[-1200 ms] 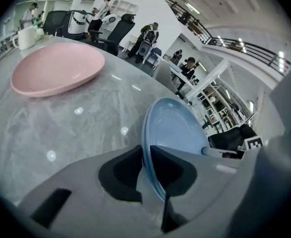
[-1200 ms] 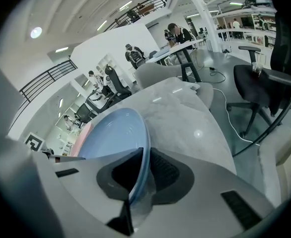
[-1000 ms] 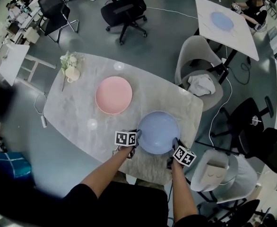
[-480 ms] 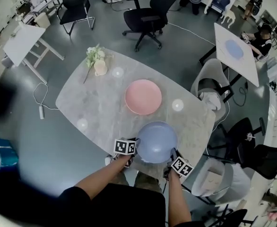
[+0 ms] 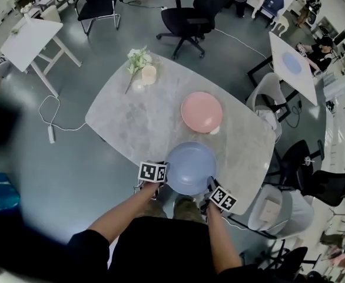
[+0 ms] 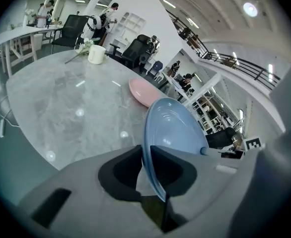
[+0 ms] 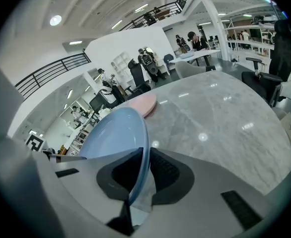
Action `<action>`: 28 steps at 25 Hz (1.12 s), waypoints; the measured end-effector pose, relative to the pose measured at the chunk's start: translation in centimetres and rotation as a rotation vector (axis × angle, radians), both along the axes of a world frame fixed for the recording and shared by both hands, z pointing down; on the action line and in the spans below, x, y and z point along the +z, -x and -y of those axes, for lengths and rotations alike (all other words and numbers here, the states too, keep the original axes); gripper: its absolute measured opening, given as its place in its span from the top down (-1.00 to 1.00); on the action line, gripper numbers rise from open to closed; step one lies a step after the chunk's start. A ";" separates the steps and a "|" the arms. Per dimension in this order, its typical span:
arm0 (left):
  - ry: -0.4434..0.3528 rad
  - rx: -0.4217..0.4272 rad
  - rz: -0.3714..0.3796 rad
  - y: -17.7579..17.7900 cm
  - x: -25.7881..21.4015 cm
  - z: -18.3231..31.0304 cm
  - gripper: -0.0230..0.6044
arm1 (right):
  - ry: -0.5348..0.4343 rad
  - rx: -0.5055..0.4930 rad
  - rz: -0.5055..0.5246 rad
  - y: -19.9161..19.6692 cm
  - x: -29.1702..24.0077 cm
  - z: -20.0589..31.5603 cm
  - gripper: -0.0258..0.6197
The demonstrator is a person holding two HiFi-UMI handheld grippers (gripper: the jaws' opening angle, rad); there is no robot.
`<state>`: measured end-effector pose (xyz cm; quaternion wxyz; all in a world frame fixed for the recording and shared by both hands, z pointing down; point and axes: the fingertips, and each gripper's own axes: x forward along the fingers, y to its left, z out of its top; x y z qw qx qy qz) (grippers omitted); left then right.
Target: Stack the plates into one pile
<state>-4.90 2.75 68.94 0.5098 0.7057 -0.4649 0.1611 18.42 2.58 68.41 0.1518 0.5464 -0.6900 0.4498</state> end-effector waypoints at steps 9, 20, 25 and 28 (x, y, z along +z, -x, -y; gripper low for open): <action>-0.017 -0.046 -0.001 4.4 -0.5 -1.4 0.72 | -0.018 -0.049 0.013 4.4 -1.1 -0.6 0.78; -0.018 -0.018 0.019 5.0 1.5 6.1 0.72 | -0.010 -0.012 0.053 5.2 1.6 6.4 0.78; -0.002 0.009 0.032 4.9 2.3 10.4 0.72 | -0.002 0.035 0.066 4.8 2.0 10.1 0.78; -0.006 0.037 0.032 4.5 2.4 13.3 0.72 | -0.011 0.055 0.089 4.5 2.1 12.7 0.78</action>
